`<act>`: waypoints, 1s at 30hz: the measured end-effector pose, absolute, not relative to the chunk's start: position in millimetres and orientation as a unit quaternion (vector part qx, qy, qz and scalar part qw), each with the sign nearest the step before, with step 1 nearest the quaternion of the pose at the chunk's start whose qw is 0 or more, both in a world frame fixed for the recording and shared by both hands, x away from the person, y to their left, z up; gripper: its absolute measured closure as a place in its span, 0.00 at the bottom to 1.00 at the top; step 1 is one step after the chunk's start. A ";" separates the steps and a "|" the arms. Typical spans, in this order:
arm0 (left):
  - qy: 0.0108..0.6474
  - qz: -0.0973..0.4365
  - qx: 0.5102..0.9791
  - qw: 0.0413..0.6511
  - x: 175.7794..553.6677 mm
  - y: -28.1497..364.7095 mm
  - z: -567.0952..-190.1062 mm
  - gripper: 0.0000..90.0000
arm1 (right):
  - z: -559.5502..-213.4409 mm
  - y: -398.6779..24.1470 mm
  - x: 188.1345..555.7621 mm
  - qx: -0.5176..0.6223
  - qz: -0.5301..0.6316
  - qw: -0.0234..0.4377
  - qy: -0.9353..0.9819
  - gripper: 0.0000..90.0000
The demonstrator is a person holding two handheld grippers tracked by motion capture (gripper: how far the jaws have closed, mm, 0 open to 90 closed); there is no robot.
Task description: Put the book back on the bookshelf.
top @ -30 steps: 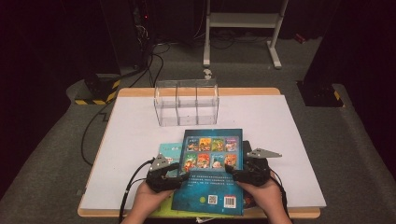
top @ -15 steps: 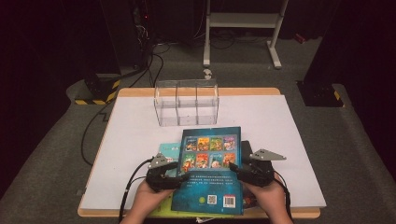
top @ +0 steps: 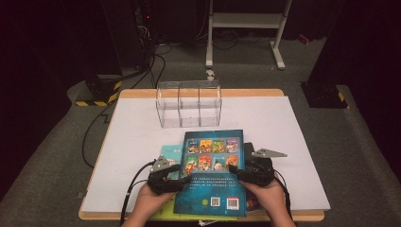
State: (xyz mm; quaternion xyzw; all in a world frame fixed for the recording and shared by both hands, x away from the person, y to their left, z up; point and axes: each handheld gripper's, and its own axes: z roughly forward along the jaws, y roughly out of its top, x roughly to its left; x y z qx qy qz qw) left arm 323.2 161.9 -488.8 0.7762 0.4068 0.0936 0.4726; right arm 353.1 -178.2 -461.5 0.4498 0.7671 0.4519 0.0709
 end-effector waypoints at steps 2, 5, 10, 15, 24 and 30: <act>0.408 0.093 0.776 0.472 323.2 161.8 -489.0 0.33 | -461.3 -178.2 353.4 0.453 0.452 0.062 0.765 0.40; 0.409 0.092 0.776 0.470 323.4 161.9 -489.0 0.33 | -459.8 -179.9 353.1 0.451 0.453 0.063 0.766 0.46; 0.408 0.091 0.776 0.471 323.4 161.9 -488.8 0.33 | -456.2 -179.8 347.6 0.437 0.453 0.086 0.772 0.50; 0.408 0.077 0.774 0.479 325.1 164.4 -488.2 0.33 | -448.8 -176.9 339.1 0.423 0.460 0.116 0.772 0.50; 0.427 0.030 0.755 0.496 333.0 171.3 -489.3 0.21 | -433.4 -171.7 323.8 0.387 0.474 0.168 0.773 0.50; 0.431 -0.002 0.742 0.513 338.8 172.5 -490.0 0.16 | -426.6 -169.4 316.0 0.367 0.482 0.192 0.772 0.50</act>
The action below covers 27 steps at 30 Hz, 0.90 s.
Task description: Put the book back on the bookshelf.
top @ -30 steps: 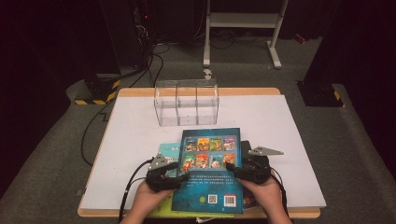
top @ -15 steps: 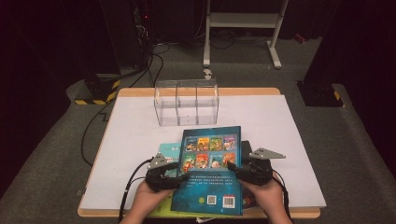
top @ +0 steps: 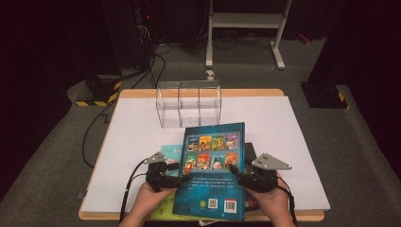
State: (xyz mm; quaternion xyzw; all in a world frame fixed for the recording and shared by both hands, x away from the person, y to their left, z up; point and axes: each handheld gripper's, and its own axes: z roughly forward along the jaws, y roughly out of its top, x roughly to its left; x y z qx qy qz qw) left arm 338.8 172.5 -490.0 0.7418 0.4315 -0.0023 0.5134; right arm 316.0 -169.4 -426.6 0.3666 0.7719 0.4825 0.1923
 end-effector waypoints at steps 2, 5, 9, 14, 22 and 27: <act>0.433 -0.009 0.736 0.520 339.6 170.6 -490.5 0.16 | -425.7 -169.2 314.9 0.364 0.483 0.195 0.772 0.50; 0.431 -0.015 0.735 0.524 339.0 165.9 -490.3 0.14 | -424.7 -168.8 314.1 0.360 0.487 0.197 0.771 0.50; 0.428 -0.021 0.734 0.527 339.7 165.8 -489.0 0.15 | -424.4 -169.2 313.9 0.358 0.491 0.194 0.770 0.50; 0.427 0.000 0.731 0.533 336.4 168.2 -481.6 0.19 | -424.1 -169.6 315.7 0.359 0.500 0.186 0.766 0.49; 0.419 0.094 0.717 0.550 331.0 175.8 -455.5 0.36 | -413.9 -163.5 324.1 0.358 0.503 0.205 0.759 0.50; 0.412 0.128 0.711 0.556 334.1 179.0 -440.7 0.41 | -401.8 -160.6 329.3 0.363 0.529 0.219 0.735 0.56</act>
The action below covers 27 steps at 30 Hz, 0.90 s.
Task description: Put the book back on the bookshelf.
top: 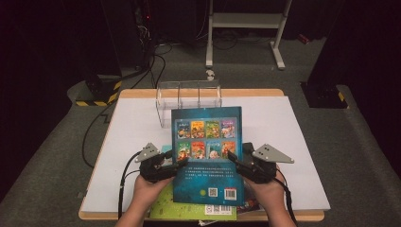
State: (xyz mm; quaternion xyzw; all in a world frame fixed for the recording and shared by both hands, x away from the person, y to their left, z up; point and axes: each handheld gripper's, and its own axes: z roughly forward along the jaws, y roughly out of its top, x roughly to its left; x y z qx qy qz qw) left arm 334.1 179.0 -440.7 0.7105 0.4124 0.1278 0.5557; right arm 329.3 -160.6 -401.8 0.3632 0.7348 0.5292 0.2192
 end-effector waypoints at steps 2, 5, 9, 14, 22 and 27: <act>0.409 0.143 0.703 0.564 334.9 180.7 -434.4 0.44 | -395.2 -158.2 330.8 0.361 0.534 0.228 0.730 0.58; 0.405 0.165 0.693 0.573 335.3 183.6 -426.9 0.47 | -383.7 -154.5 332.2 0.356 0.543 0.243 0.721 0.61; 0.407 0.187 0.679 0.581 336.1 187.4 -419.5 0.51 | -371.2 -148.2 333.6 0.347 0.544 0.258 0.720 0.64; 0.403 0.212 0.669 0.588 337.9 191.8 -410.7 0.55 | -358.8 -141.1 335.4 0.336 0.541 0.274 0.720 0.66; 0.387 0.260 0.663 0.586 342.3 196.2 -402.6 0.57 | -345.7 -130.8 340.2 0.324 0.549 0.295 0.712 0.66; 0.377 0.267 0.657 0.596 335.8 200.5 -411.8 0.56 | -353.0 -128.1 335.0 0.311 0.553 0.299 0.712 0.66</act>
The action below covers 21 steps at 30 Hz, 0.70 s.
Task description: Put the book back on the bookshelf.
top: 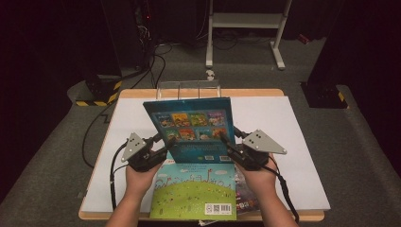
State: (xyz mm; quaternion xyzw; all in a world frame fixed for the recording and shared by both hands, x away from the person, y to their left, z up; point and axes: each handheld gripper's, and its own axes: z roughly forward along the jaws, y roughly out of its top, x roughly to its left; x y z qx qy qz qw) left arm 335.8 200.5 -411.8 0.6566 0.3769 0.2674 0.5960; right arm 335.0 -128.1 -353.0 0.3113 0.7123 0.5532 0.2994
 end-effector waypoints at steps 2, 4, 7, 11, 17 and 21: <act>0.375 0.268 0.654 0.600 332.0 202.7 -413.8 0.54 | -355.4 -127.8 329.8 0.297 0.558 0.299 0.715 0.63; 0.373 0.273 0.649 0.604 327.2 204.0 -416.3 0.53 | -356.2 -128.2 327.8 0.292 0.560 0.293 0.718 0.61; 0.369 0.275 0.652 0.602 322.6 204.6 -417.7 0.50 | -359.6 -129.7 326.1 0.279 0.566 0.277 0.725 0.54; 0.369 0.274 0.653 0.603 319.9 208.1 -419.0 0.46 | -365.0 -131.8 332.8 0.279 0.569 0.238 0.736 0.49; 0.382 0.272 0.654 0.594 316.2 219.8 -422.2 0.43 | -369.8 -126.9 338.9 0.264 0.559 0.208 0.758 0.56; 0.400 0.278 0.645 0.589 315.0 241.3 -420.0 0.46 | -372.8 -114.9 335.7 0.224 0.557 0.175 0.780 0.83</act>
